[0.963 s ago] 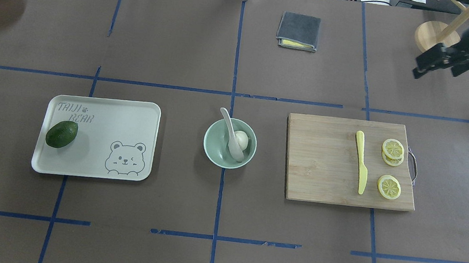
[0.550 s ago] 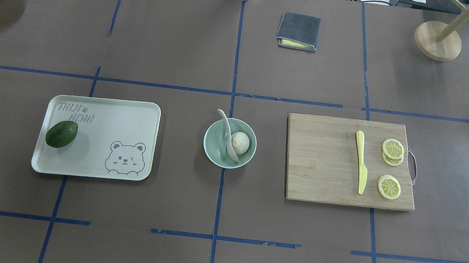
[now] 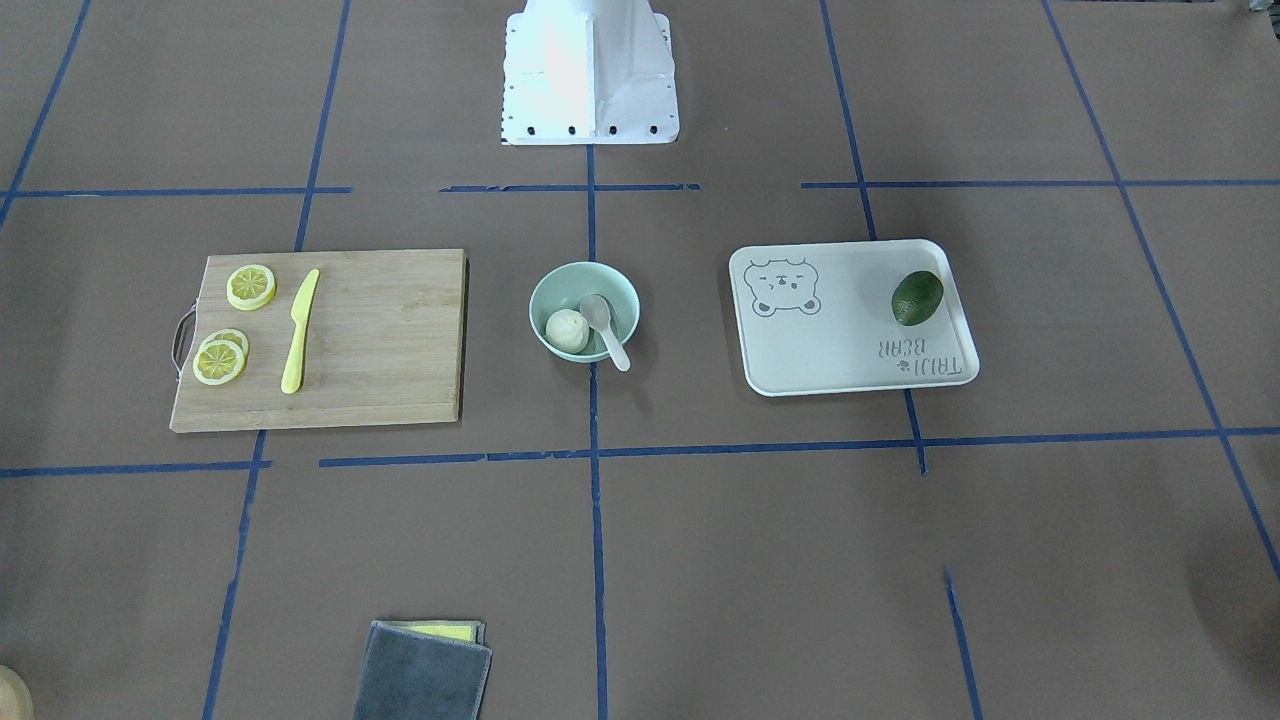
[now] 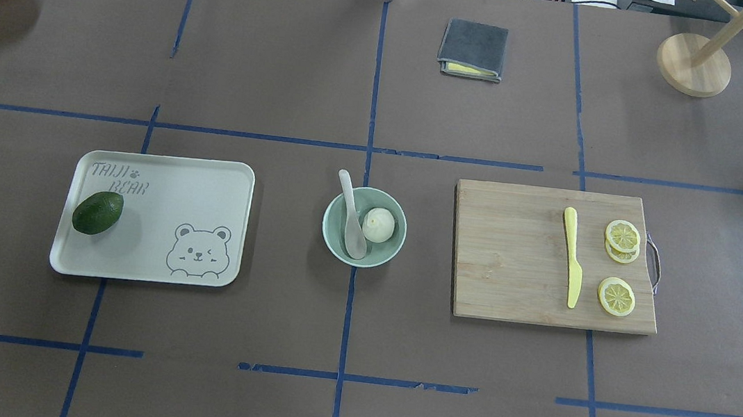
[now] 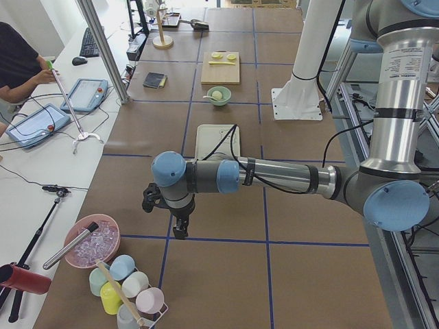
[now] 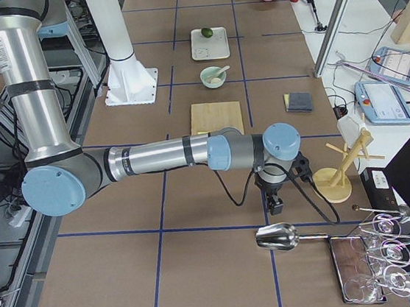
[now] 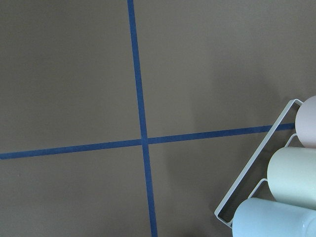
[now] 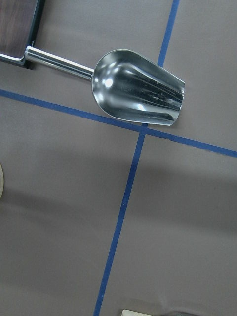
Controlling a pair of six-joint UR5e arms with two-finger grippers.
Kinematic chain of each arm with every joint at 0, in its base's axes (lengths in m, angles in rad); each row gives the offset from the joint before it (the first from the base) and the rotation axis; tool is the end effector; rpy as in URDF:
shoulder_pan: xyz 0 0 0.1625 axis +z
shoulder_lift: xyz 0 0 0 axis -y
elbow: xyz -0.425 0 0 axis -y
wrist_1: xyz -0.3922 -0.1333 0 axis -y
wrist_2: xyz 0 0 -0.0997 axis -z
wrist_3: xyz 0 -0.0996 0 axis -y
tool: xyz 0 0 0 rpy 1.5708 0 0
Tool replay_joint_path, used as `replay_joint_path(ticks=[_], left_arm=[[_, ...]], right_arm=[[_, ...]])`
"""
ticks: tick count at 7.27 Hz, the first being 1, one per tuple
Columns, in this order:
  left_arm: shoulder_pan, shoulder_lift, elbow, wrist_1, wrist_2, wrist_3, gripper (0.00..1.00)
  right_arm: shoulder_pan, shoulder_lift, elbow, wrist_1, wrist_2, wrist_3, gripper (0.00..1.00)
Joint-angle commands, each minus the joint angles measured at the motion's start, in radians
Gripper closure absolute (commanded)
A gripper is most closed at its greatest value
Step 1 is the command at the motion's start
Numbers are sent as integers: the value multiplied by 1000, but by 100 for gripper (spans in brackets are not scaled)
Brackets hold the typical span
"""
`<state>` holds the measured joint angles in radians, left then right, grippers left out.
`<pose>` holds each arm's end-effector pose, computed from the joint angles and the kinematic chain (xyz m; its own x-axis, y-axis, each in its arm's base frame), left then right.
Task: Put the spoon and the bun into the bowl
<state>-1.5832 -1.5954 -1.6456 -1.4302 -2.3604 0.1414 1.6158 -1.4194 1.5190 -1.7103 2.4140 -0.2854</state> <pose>-0.0687 -0.4966 0.6226 0.6984 0.1032 -0.7082 -0.0869 0.9945 0.0592 0.0837 -0.5481 0.6138 0.6489 -0.2238 0.7272 0.1435 0.9746 0.1718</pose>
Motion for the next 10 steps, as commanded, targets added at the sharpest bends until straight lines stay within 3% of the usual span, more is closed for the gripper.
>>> replay_joint_path(ticks=[1,5,7,10], left_arm=[[0,41,0,-7,1,3,0],[-6,46,9,-7,4,3,0],[-26,45,7,-7,9,1,0],[-26,43,6,-7,7,0,0]], right_arm=[[21,-12,-13,3,47,-8,0],[21,-85,-17,76,40,9,0],[21,-98,-20,153,39,130,0],[21,-93,-37,159,39,132,0]])
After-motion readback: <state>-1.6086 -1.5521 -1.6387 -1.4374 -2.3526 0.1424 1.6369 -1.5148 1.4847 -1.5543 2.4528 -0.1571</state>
